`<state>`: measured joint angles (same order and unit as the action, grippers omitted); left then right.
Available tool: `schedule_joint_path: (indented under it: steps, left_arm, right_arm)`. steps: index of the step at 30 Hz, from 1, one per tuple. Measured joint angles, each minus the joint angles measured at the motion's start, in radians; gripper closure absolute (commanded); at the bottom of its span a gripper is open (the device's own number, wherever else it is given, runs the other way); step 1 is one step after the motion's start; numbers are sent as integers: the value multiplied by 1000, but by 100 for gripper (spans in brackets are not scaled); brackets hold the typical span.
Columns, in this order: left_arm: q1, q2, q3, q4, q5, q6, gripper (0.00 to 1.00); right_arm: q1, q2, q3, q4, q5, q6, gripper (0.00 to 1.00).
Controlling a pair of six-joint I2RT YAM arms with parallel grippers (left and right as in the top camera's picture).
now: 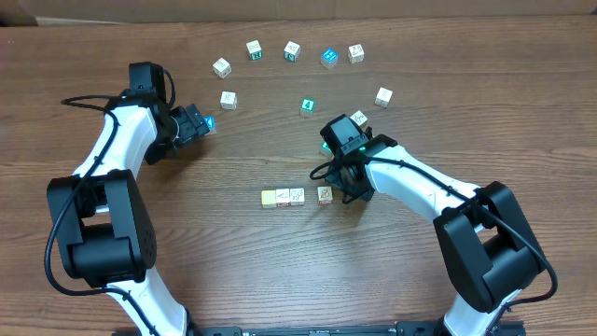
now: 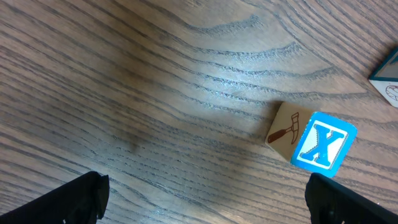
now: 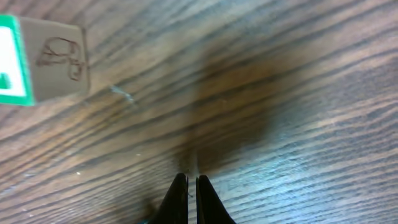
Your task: Form a horizontal line
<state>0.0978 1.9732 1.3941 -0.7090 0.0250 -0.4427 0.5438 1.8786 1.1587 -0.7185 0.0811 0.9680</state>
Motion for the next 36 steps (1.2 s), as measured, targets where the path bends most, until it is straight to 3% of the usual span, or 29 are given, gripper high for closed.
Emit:
schedule_joint_path:
  steps: [36]
  left_arm:
    - [0,0,0,0,0,0,0]
  right_arm:
    - [54,0,-2,17,-82,0,96]
